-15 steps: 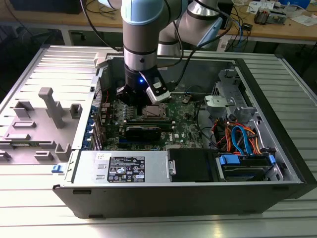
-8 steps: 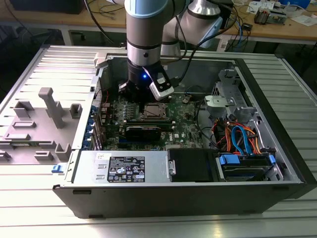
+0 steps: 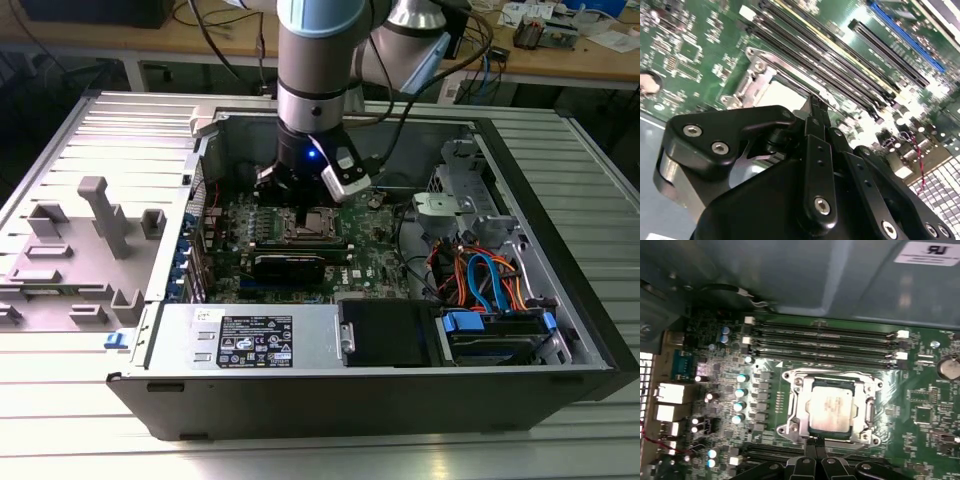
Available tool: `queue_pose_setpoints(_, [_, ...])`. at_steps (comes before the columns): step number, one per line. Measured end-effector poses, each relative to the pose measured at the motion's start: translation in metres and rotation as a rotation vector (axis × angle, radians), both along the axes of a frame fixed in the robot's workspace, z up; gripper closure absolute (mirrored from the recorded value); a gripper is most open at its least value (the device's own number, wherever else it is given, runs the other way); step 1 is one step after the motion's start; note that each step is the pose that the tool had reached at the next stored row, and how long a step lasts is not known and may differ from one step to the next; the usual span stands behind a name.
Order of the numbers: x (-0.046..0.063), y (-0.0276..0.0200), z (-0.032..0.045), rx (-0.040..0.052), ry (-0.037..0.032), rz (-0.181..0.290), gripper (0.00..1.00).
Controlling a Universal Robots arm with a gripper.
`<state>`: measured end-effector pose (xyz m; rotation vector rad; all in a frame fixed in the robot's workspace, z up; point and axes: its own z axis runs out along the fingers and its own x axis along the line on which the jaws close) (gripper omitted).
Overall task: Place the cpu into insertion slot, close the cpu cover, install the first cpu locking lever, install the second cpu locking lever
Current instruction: 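Install the second cpu locking lever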
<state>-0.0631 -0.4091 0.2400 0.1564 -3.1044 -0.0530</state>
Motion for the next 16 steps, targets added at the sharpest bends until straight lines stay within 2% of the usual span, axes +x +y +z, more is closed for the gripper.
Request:
queue_pose_setpoints(5, [0.011, 0.0010, 0.0005, -0.0002, 0.0041, 0.000, 0.89])
queue_pose_setpoints(8, [0.013, 0.0005, 0.0127, 0.0001, 0.0080, 0.000, 0.89])
queue_pose_setpoints(11, [0.012, -0.0142, 0.0127, 0.0040, 0.0082, 0.000, 0.89])
queue_pose_setpoints(12, [0.011, -0.0160, 0.0125, 0.0072, 0.0081, 0.000, 0.89])
queue_pose_setpoints(13, [0.008, -0.0171, 0.0121, 0.0145, 0.0082, 0.000, 0.89])
queue_pose_setpoints(14, [0.004, -0.0178, 0.0119, 0.0285, 0.0082, 0.000, 0.89])
queue_pose_setpoints(16, [-0.001, -0.0191, 0.0117, 0.0493, 0.0082, 0.000, 0.89])
